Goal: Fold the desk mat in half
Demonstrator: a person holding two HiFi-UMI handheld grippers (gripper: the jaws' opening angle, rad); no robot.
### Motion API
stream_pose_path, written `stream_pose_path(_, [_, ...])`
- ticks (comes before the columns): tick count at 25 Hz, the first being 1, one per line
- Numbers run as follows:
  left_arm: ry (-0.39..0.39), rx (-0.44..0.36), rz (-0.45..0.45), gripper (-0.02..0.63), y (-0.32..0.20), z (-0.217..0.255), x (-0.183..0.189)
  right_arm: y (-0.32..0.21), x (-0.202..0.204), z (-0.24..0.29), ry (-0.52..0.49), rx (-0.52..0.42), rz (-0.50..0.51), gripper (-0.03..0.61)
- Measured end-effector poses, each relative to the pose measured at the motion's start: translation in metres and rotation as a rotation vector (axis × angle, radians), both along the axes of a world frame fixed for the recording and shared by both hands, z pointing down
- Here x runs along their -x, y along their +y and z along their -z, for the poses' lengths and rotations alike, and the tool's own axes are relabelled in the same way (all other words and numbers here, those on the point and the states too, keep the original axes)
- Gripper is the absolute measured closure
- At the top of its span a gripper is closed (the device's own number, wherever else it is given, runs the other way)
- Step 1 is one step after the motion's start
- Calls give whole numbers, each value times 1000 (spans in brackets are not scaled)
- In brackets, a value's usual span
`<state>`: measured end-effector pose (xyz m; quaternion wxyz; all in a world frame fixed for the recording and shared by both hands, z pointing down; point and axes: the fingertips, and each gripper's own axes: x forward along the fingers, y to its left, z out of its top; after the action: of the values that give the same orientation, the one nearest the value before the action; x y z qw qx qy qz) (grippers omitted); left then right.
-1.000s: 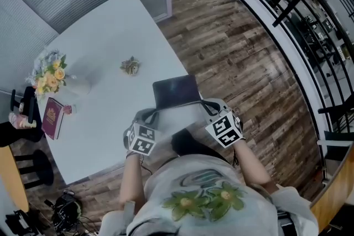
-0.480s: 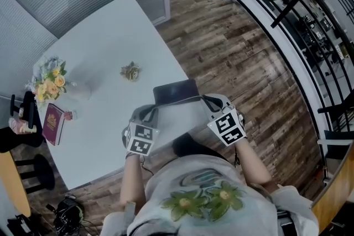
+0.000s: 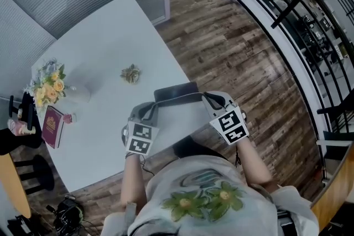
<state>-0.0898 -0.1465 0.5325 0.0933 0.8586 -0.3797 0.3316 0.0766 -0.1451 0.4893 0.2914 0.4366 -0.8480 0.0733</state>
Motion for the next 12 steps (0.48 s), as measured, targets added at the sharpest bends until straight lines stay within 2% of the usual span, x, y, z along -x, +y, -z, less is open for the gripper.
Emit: stream_pose_path(12, [20, 6, 12, 595, -34, 1, 0, -34, 0, 0, 14, 7, -15, 551])
